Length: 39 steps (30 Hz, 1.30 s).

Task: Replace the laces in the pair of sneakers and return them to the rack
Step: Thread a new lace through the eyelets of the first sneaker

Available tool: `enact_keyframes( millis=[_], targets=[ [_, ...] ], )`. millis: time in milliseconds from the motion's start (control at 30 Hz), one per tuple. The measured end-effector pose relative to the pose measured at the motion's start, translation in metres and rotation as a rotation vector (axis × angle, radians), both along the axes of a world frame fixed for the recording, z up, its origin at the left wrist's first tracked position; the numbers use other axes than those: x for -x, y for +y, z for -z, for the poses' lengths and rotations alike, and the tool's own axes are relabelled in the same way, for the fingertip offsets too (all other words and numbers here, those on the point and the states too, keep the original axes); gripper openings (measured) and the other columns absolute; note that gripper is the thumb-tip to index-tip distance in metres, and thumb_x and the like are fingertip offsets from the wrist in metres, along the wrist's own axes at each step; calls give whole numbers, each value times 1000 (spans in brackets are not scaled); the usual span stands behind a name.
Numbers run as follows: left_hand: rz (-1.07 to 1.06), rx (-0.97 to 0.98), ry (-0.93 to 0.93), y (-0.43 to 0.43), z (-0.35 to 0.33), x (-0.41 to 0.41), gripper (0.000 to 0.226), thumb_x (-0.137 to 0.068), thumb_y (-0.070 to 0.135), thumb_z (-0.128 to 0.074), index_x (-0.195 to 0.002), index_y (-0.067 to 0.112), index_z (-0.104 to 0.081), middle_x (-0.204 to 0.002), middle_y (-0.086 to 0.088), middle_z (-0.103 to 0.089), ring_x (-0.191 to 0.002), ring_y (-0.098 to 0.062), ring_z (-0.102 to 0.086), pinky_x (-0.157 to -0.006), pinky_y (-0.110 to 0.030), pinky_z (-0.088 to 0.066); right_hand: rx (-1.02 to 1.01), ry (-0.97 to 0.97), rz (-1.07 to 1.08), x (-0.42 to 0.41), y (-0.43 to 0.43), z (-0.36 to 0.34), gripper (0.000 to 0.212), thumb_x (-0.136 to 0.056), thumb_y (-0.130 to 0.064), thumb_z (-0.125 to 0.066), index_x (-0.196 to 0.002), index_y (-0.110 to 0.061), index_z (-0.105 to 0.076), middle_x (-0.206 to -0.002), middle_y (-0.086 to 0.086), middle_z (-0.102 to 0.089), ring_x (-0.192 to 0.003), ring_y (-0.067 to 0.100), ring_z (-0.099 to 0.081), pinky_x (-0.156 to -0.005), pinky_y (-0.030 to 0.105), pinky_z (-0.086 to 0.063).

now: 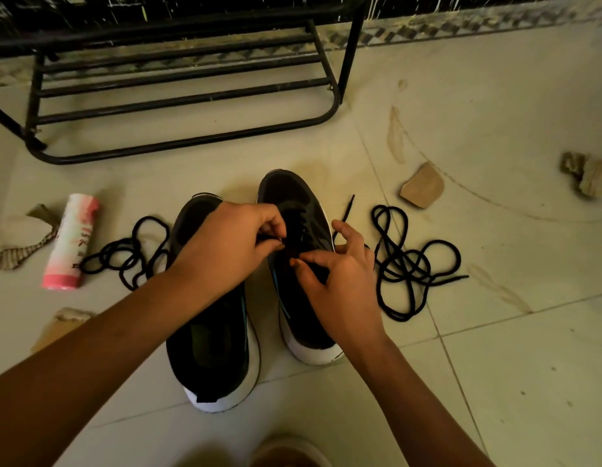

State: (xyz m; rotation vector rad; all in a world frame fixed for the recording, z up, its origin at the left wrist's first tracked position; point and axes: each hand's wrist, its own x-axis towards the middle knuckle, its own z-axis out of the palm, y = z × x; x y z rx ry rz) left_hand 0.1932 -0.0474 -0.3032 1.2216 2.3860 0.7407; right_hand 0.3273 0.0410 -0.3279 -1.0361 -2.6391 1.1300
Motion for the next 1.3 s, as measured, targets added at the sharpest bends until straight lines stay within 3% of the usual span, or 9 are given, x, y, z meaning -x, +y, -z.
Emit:
enact_keyframes(
  millis=[167, 267, 367, 567, 700, 833, 933, 1067, 1300],
  targets=[
    [-20, 3, 1, -1, 3, -2, 14, -81, 10, -70, -86, 23, -73, -86, 6, -71, -82, -7, -65, -84, -27, -52, 79, -14, 36, 5, -2, -2, 21, -88, -35, -61, -107, -34, -70, -150, -4, -24, -131, 17, -22, -106, 28, -22],
    [-25, 5, -12, -1, 5, -4, 18, -83, 8, -67, -92, 21, -74, -93, 4, -72, -88, -9, -65, -88, -27, -50, 121, 4, 67, 6, -3, -3, 21, -85, -34, -65, -105, -34, -70, -148, -5, -26, -130, 15, -23, -104, 25, -22],
    [-52, -9, -16, -1, 5, -5, 15, -83, 8, -68, -91, 21, -71, -85, 8, -69, -81, -3, -63, -80, -16, -46, 143, 19, 85, 6, -3, -2, 21, -84, -31, -67, -105, -33, -71, -146, -6, -28, -128, 13, -23, -99, 21, -19],
    [32, 4, 66, -1, -1, -7, 25, -82, 6, -66, -88, 21, -46, -81, 6, -67, -81, -9, -65, -72, -28, -52, 152, 39, 104, 6, -3, -1, 23, -82, -29, -69, -105, -32, -71, -144, -6, -30, -126, 13, -25, -97, 19, -19],
    [88, 21, 147, 0, -4, -12, 22, -85, 7, -62, -90, 19, -44, -82, 4, -65, -78, -12, -63, -66, -27, -49, 139, 60, 104, 5, -3, 2, 25, -82, -28, -69, -106, -33, -70, -144, -5, -31, -126, 12, -24, -100, 20, -19],
    [63, -38, 134, 2, -1, -12, 23, -83, 10, -66, -87, 21, -46, -82, 4, -68, -81, -12, -66, -71, -35, -54, 148, 69, 106, 5, -3, 2, 25, -81, -28, -70, -106, -34, -70, -144, -5, -31, -126, 11, -25, -99, 19, -20],
    [-12, -68, 85, 2, 5, -10, 14, -80, 11, -70, -85, 21, -61, -81, 6, -70, -80, -9, -66, -75, -27, -53, 162, 80, 112, 4, -3, 2, 24, -81, -27, -71, -103, -35, -71, -143, -5, -31, -126, 11, -24, -102, 22, -22],
    [-87, -95, 26, -2, 14, -13, 8, -80, 10, -71, -85, 16, -72, -78, 8, -68, -72, 3, -59, -72, -3, -41, 180, 87, 120, 4, -4, 2, 24, -80, -26, -71, -103, -35, -71, -143, -6, -31, -127, 11, -24, -108, 29, -26],
    [-119, -153, 58, -7, 19, -20, 10, -80, 5, -68, -84, 14, -71, -79, 9, -57, -72, 2, -52, -69, -2, -37, 170, 77, 113, 4, -4, 1, 24, -81, -27, -70, -104, -34, -71, -143, -5, -31, -129, 12, -24, -107, 28, -24]
  ],
)
